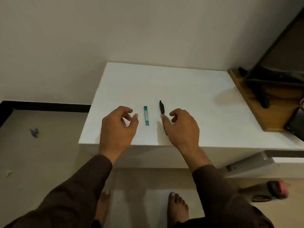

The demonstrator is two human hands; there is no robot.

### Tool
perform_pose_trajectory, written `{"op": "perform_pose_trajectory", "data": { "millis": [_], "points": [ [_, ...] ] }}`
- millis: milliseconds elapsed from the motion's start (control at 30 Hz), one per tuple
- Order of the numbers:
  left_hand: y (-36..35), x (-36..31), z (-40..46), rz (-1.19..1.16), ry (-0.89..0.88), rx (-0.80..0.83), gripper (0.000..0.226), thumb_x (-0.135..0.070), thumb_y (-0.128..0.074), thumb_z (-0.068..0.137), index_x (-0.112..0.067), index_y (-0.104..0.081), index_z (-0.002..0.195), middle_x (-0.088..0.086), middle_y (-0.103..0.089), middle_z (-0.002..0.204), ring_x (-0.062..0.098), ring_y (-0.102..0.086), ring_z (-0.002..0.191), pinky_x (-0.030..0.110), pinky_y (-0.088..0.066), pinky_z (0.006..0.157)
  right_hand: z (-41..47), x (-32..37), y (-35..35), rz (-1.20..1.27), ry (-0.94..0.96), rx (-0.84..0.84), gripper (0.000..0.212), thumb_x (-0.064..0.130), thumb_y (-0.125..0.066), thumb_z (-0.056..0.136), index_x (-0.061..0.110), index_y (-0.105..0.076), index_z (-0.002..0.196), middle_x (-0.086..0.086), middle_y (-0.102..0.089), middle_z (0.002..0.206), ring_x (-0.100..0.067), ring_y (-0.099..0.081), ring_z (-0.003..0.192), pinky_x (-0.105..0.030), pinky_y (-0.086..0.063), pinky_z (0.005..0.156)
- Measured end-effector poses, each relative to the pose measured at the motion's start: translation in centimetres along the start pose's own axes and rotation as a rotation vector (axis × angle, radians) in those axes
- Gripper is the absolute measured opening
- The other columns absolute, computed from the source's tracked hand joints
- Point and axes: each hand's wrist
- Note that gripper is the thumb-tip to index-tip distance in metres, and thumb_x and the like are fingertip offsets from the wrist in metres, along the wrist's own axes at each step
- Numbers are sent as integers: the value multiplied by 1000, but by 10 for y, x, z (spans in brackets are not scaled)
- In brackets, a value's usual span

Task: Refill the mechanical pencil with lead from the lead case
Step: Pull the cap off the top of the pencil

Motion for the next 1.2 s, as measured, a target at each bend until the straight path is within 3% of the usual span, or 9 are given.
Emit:
{"op": "perform_pose_trajectory", "data": {
  "millis": [100, 233, 400, 500, 600, 767, 833, 1000, 1200],
  "points": [
    [-15, -4, 18, 12, -20, 47, 18, -26, -74, 91, -13, -74, 105, -3, -71, 90, 3, -60, 71, 2, -45, 62, 14, 2, -14, -68, -18, 34, 37, 51, -68, 92, 18, -68, 108, 3, -66, 93, -16, -61, 78, -36, -54, 78],
    [-29, -13, 30, -33, 5, 84, 18, -31, -73, 92, -16, -75, 102, -8, -71, 86, 2, -61, 70, 7, -44, 66, 22, 0, -18, -85, -73, 45, 18, 37, -68, 95, 25, -60, 85, 8, -63, 79, -8, -51, 63, -29, -52, 66],
    [-35, -25, 36, -173, 78, 218, 30, -46, -71, 90, -21, -80, 105, -9, -78, 89, 7, -63, 66, 19, -50, 68, 15, 15, -11, 145, 14, -63, 19, 48, -68, 94, 29, -64, 91, 17, -62, 80, 1, -58, 67, -15, -44, 61],
    [-33, -30, 40, -372, 142, 260, 18, -37, -71, 92, -25, -82, 98, -10, -80, 82, 2, -65, 63, 13, -50, 63, 5, 30, -7, 253, 113, -67, 14, 42, -70, 94, 36, -57, 89, 21, -60, 80, -4, -61, 69, -30, -54, 70],
    [-29, -31, 43, -485, 189, 282, 12, -30, -72, 92, -27, -83, 89, -14, -80, 80, -3, -70, 69, 10, -50, 60, 2, 32, -2, 311, 119, 7, 10, 36, -72, 93, 30, -64, 92, 14, -68, 84, -11, -64, 74, -41, -57, 75],
    [-18, -27, 49, -406, 155, 316, 15, -35, -70, 93, -30, -83, 96, -9, -80, 79, 5, -74, 79, 20, -55, 73, 20, 30, 26, 688, 57, -58, 12, 31, -72, 93, 23, -75, 101, 9, -75, 88, -6, -70, 84, -15, -55, 70],
    [-15, -26, 49, -392, 127, 363, 16, -32, -69, 94, -30, -83, 102, -4, -78, 76, 9, -72, 72, 19, -57, 68, 29, 27, 33, 774, 2, 9, 11, 31, -71, 97, 25, -78, 102, 8, -79, 92, -6, -72, 88, -17, -57, 75],
    [-11, -24, 49, -377, 80, 435, 17, -25, -68, 96, -31, -82, 103, -3, -71, 68, 8, -63, 56, 19, -55, 57, 33, 23, 37, 884, -50, 121, 8, 23, -72, 96, 19, -80, 96, 6, -81, 86, -7, -74, 75, -16, -54, 64],
    [-14, -26, 47, -378, 95, 494, 16, -28, -67, 96, -29, -83, 99, -2, -67, 64, 7, -60, 55, 20, -52, 56, 36, 19, 38, 904, -107, 162, 9, 22, -72, 96, 18, -79, 91, 4, -79, 82, -8, -72, 77, -23, -58, 65]
  ]
}}
Point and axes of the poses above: each hand's wrist, its own z-axis towards the middle knuckle, its own y-axis out of the back of the hand, x = y × z
